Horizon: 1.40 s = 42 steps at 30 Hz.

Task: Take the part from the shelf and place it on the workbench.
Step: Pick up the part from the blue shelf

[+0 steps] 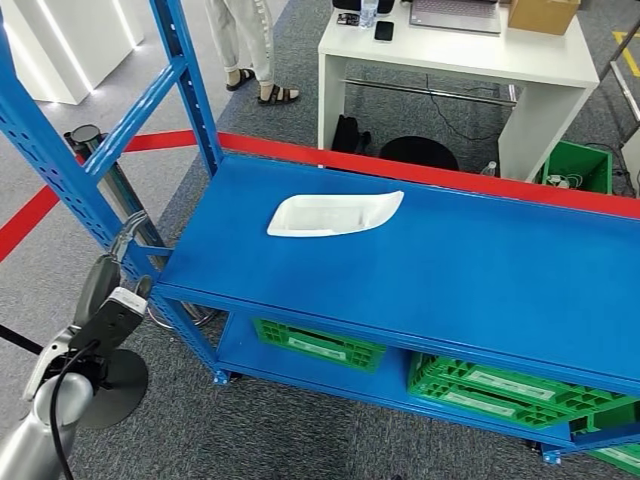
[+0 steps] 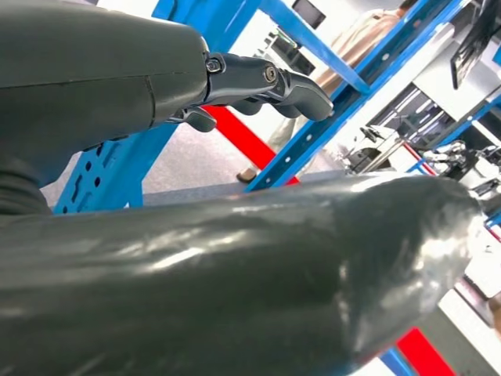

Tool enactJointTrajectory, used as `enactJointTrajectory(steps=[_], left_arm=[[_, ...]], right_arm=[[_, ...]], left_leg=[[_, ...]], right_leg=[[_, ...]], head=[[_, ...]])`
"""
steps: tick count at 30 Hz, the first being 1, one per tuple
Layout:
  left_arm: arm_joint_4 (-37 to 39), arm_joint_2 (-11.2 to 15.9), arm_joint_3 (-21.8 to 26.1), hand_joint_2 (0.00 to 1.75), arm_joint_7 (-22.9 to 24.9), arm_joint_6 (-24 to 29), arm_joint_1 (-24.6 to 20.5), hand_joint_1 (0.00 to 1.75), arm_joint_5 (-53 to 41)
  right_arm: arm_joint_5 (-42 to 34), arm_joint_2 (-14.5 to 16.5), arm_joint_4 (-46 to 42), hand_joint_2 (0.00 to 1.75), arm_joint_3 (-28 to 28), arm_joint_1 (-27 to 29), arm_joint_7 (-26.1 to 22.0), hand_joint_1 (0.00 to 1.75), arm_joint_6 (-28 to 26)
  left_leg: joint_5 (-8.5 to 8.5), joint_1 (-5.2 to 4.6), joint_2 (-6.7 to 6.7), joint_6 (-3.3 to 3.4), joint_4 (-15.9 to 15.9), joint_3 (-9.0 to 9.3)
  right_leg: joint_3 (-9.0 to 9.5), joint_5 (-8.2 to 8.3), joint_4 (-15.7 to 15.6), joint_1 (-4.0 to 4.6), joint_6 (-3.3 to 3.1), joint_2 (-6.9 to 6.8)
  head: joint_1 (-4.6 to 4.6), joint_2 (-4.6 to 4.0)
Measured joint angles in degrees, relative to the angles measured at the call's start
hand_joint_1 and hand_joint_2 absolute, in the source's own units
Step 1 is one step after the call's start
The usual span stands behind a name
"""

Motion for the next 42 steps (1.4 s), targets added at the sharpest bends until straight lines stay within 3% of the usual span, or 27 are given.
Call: enactJointTrajectory(steps=[8,19,31,42], left_arm=[[1.61,0.44,-0.03,0.0,0.0,-0.4,-1.27,0.0,0.24],[4.49,-1.36,-0.62,0.0,-2.62,-0.85,-4.4,0.0,1.68],[15.81,-5.72,-3.64,0.0,-6.74,-1.18,-15.88,0.0,5.01],[20.03,-6.98,-4.93,0.0,-7.13,-1.49,-18.66,0.0,5.6]], right_arm=[[0.5,0.0,0.0,0.0,0.0,-0.24,0.04,0.0,0.52],[1.86,0.0,-0.01,0.0,0.28,-0.91,0.29,0.0,1.55],[3.7,0.02,-0.1,0.0,2.25,-2.85,0.13,0.0,3.39],[3.86,0.02,-0.1,0.0,3.1,-2.82,0.25,0.0,3.45]], left_leg=[[0.01,0.0,0.0,-0.02,0.0,0.01],[0.04,0.0,0.0,-0.05,0.0,0.03],[0.15,0.0,-0.01,-0.09,0.0,0.03],[0.15,0.01,0.01,-0.1,0.0,0.02]], right_leg=[[-0.01,-0.01,0.0,0.0,-0.02,0.0],[-0.02,0.01,0.01,0.0,-0.01,0.0],[0.24,0.14,0.03,0.0,0.06,0.02],[0.11,0.14,0.03,0.0,0.04,0.05]], head=[[-0.01,0.0],[-0.01,0.0],[-0.01,0.0],[-0.01,0.0]])
